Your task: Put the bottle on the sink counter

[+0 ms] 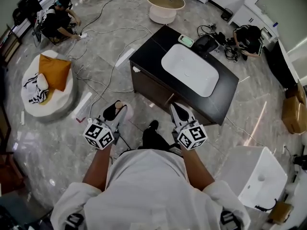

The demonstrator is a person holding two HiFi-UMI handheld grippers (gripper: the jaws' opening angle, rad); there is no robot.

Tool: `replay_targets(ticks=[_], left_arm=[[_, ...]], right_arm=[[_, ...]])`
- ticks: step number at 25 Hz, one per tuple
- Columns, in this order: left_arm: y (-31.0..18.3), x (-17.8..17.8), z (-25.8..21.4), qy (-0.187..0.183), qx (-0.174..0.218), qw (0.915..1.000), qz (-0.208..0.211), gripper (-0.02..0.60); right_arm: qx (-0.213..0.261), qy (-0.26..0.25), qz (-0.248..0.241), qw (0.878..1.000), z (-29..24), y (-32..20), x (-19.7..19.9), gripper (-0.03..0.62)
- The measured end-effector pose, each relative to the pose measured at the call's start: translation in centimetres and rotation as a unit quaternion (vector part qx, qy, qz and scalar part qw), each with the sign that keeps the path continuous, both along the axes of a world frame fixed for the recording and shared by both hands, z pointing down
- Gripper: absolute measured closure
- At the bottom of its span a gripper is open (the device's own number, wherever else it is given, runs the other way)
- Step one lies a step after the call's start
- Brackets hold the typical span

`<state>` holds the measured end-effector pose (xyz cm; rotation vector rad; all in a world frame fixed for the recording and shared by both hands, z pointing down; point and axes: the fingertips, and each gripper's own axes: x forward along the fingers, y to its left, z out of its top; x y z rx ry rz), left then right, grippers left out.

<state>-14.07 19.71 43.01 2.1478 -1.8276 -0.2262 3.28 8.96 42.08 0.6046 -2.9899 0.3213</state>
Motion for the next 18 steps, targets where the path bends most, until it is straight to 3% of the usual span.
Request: replay_targets(ticks=[18], left_arm=[[-12.5, -6.1, -1.1, -0.006, -0.01, 0.9995, -0.029, 0.426]], right_arm=[[-0.003, -0.011, -0.023, 1.0, -0.9, -14.2, -5.7, 0.579]])
